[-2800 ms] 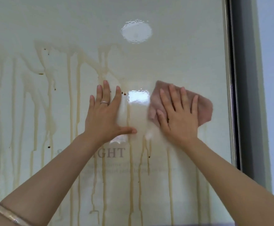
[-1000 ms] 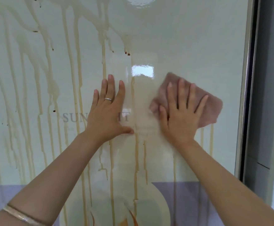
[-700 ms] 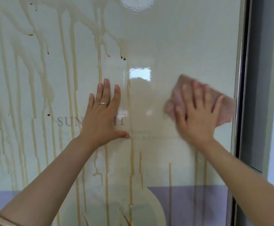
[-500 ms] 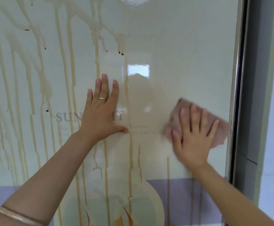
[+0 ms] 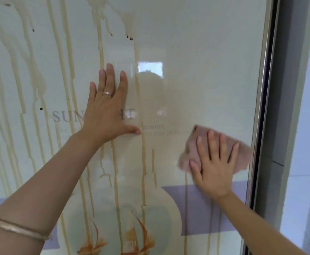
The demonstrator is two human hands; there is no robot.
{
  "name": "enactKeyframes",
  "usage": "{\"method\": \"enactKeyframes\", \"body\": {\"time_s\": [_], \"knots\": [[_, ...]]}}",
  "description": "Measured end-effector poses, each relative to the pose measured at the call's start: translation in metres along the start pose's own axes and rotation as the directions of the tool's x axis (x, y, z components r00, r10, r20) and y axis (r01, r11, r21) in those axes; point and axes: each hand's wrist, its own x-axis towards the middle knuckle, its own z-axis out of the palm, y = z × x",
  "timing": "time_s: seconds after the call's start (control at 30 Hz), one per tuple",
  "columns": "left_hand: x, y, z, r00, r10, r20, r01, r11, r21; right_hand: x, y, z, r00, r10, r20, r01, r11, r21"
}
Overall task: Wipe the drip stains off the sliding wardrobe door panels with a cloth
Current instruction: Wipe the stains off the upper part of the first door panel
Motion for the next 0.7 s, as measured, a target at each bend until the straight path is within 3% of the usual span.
{"method": "enactKeyframes", "body": {"time_s": [0.13,0.23,0.33,0.5,0.63,0.7], "knots": [[0.0,-0.001,0.0,1.0,0.014,-0.009,-0.014,1.0,0.002,0.005,0.019,-0.005,0.988,-0.154,-0.013,0.154,0.988,-0.004],[0.001,-0.005,0.004,0.999,0.024,-0.03,-0.025,1.0,-0.011,0.06,0.034,-0.01,0.997,-0.02,-0.071,0.02,1.0,0.0],[-0.001,-0.007,0.004,0.998,0.045,-0.033,-0.045,0.999,0.0,0.04,0.02,-0.003,0.984,0.144,-0.1,-0.144,0.99,0.009],[-0.027,-0.008,0.009,0.999,0.03,0.009,-0.031,0.999,0.033,-0.054,-0.007,0.0,0.993,0.113,0.036,-0.113,0.994,-0.006],[-0.052,-0.01,0.026,0.999,0.031,0.039,-0.032,0.999,0.023,0.014,-0.045,-0.005,0.987,0.156,-0.028,-0.154,0.986,0.056],[-0.054,-0.011,0.029,0.999,0.032,0.028,-0.033,0.999,0.033,0.039,-0.074,-0.001,0.994,0.103,-0.045,-0.099,0.991,0.091]]}}
